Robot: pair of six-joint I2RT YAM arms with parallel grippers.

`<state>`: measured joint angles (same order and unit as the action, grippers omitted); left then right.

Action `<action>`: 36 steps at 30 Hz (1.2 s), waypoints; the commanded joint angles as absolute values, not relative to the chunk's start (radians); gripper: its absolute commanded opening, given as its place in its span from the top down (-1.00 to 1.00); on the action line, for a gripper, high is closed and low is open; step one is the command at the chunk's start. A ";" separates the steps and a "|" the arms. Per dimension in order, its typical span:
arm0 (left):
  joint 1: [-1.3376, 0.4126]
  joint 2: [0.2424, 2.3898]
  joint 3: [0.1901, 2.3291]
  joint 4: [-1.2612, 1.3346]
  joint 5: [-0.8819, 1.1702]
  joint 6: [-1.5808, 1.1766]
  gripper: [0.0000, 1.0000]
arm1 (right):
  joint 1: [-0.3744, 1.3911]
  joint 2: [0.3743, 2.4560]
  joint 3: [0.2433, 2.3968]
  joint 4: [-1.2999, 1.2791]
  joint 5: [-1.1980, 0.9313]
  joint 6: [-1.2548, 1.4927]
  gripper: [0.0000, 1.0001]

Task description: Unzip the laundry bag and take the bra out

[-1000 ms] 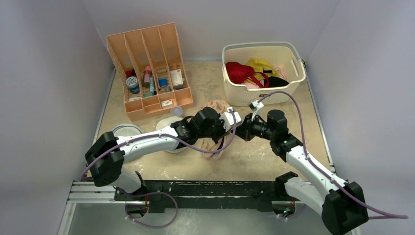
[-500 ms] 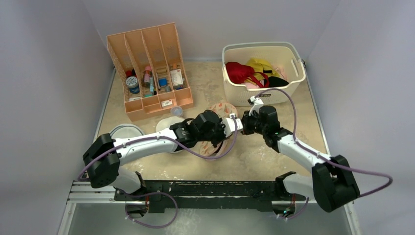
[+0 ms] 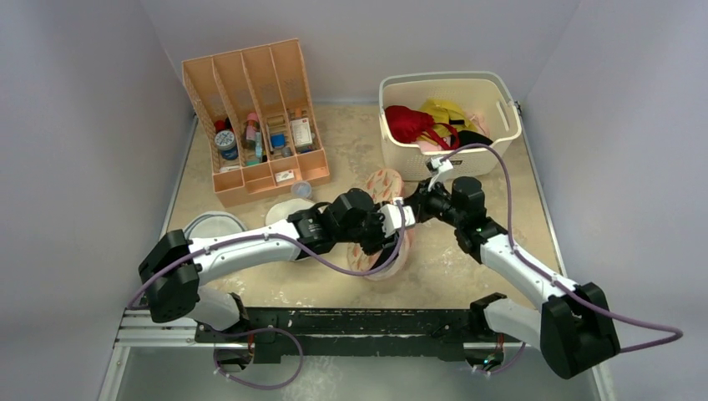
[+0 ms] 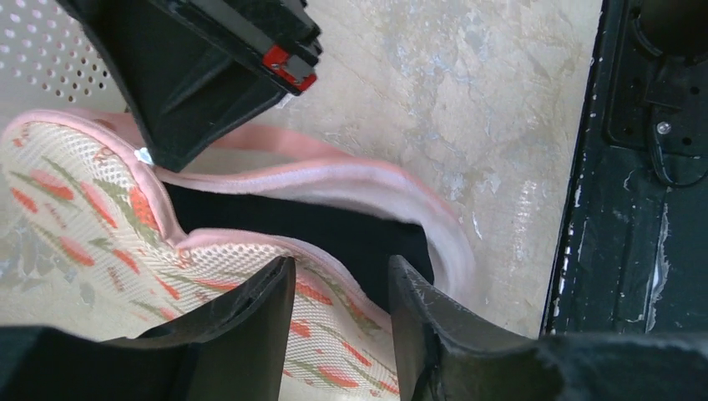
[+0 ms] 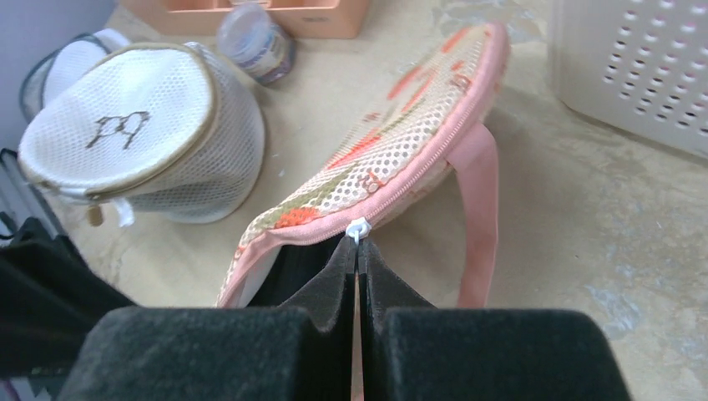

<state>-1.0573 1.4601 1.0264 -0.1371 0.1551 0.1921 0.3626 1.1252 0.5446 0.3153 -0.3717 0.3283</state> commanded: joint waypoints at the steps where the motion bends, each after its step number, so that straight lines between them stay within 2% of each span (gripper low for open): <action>1: -1.062 1.386 1.043 -0.043 0.176 0.153 0.10 | 0.357 1.056 0.513 0.375 -0.487 0.326 1.00; 5: -1.061 1.382 1.022 0.019 0.036 0.104 0.08 | 0.359 1.022 0.500 0.358 -0.525 0.344 1.00; 9: -1.060 1.387 0.996 0.072 -0.102 0.069 -0.04 | 0.359 1.004 0.490 0.349 -0.539 0.357 1.00; 16: -1.060 1.478 1.021 0.068 -0.124 0.019 -0.09 | 0.360 0.982 0.484 0.363 -0.577 0.394 1.00; 22: -1.060 1.520 1.032 0.072 -0.110 0.002 0.00 | 0.363 0.980 0.480 0.366 -0.586 0.406 1.00; 29: -1.060 1.533 1.031 0.073 -0.154 0.013 0.29 | 0.369 0.981 0.475 0.367 -0.590 0.411 1.00; 36: -1.060 1.539 1.045 0.052 -0.144 0.030 0.75 | 0.370 0.984 0.494 0.349 -0.586 0.409 1.00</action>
<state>-1.0569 1.5364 1.0008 0.0357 -0.1349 0.0193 0.3649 0.9993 0.4725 0.3237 -0.5682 0.4015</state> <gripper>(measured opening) 0.180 0.005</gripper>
